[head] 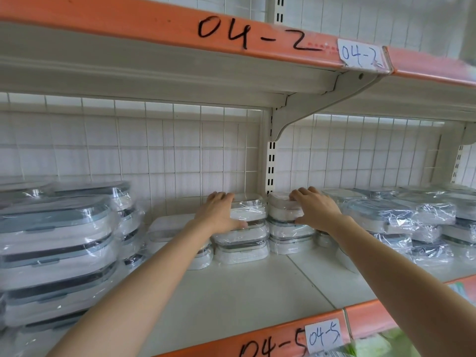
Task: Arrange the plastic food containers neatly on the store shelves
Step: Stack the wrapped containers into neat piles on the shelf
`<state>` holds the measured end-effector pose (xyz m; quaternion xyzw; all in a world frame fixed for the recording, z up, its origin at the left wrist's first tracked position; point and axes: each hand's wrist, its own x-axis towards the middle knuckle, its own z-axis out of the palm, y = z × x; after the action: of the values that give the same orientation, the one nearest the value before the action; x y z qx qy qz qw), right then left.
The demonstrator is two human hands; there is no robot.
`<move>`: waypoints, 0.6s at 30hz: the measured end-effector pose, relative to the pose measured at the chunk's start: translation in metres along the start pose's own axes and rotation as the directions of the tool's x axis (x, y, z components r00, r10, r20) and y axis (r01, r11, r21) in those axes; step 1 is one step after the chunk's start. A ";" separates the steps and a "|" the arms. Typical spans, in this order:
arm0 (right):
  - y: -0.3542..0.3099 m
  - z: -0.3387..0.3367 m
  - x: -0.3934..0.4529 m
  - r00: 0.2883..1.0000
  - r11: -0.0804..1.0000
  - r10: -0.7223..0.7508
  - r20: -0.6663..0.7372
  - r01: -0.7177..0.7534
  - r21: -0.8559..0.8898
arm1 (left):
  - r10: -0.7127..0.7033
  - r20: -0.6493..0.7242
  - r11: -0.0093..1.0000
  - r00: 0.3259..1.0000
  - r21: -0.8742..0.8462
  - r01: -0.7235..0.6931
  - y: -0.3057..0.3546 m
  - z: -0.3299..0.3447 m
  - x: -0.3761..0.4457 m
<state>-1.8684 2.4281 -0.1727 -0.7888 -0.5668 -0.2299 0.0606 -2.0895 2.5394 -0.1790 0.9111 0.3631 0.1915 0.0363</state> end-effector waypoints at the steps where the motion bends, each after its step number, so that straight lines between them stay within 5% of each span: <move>1: -0.002 -0.001 -0.002 1.000 1.000 -0.004 -0.014 0.004 -0.023 | -0.007 -0.026 1.000 1.000 -0.005 0.007 0.001 -0.002 -0.004; 7: -0.014 -0.037 -0.019 0.984 0.998 0.050 -0.170 -0.056 -0.029 | -0.029 -0.237 0.995 0.971 -0.099 0.006 -0.002 -0.034 -0.028; 12: -0.043 -0.077 -0.033 0.958 0.995 -0.085 -0.274 0.096 0.028 | -0.064 -0.313 0.980 0.948 -0.197 0.001 -0.008 -0.072 -0.049; 18: -0.103 -0.076 -0.027 0.911 0.961 -0.265 -0.316 0.277 -0.004 | -0.050 -0.258 0.998 0.965 0.028 0.059 -0.024 -0.094 -0.082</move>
<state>-1.9922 2.4138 -0.1337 -0.6546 -0.6584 -0.3468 0.1333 -2.1949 2.4946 -0.1233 0.8689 0.3930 0.3003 -0.0220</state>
